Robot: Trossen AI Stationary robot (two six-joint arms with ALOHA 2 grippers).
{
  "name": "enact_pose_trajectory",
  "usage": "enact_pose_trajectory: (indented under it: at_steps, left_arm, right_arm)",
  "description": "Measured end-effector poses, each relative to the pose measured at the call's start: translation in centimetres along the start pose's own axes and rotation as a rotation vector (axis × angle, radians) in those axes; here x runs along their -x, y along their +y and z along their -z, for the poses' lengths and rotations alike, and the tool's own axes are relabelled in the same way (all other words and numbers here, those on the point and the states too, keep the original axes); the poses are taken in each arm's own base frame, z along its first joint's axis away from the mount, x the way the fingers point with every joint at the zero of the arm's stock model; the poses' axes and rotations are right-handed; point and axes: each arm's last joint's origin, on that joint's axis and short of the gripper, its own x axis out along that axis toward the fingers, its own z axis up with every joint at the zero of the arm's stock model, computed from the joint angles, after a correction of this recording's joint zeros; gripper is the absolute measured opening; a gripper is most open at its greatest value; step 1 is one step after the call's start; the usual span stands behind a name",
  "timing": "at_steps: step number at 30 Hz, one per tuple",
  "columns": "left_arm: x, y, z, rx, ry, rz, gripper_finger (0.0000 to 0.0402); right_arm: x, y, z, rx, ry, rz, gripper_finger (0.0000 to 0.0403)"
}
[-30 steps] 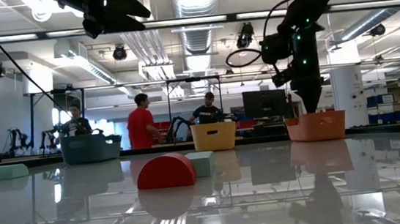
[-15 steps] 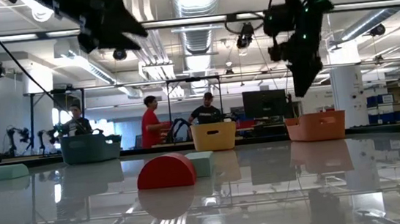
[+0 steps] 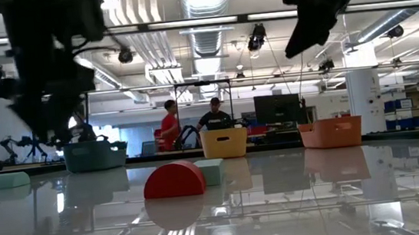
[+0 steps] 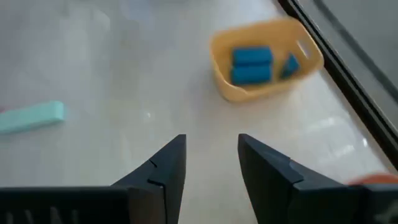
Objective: Sort & place blocks by color
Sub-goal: Put the light blue block into the green bin
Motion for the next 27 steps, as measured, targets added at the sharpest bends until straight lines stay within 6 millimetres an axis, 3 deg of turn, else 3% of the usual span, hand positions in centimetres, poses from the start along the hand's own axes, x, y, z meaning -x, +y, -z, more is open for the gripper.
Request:
enact_pose_trajectory:
  at_steps: [3, 12, 27]
  left_arm:
    - [-0.7, 0.3, 1.3, 0.073, 0.117, -0.101, 0.0231]
    - [-1.7, -0.7, 2.5, 0.125, 0.189, -0.112, 0.0231]
    - [-3.4, -1.6, 3.1, 0.121, 0.295, -0.159, 0.0231]
  right_arm:
    - [0.8, 1.3, -0.1, 0.039, -0.068, 0.000, 0.0128]
    - [1.4, 3.5, 0.8, 0.111, -0.119, -0.006, 0.0118]
    - [0.8, 4.7, 1.5, 0.174, -0.097, -0.028, 0.0103]
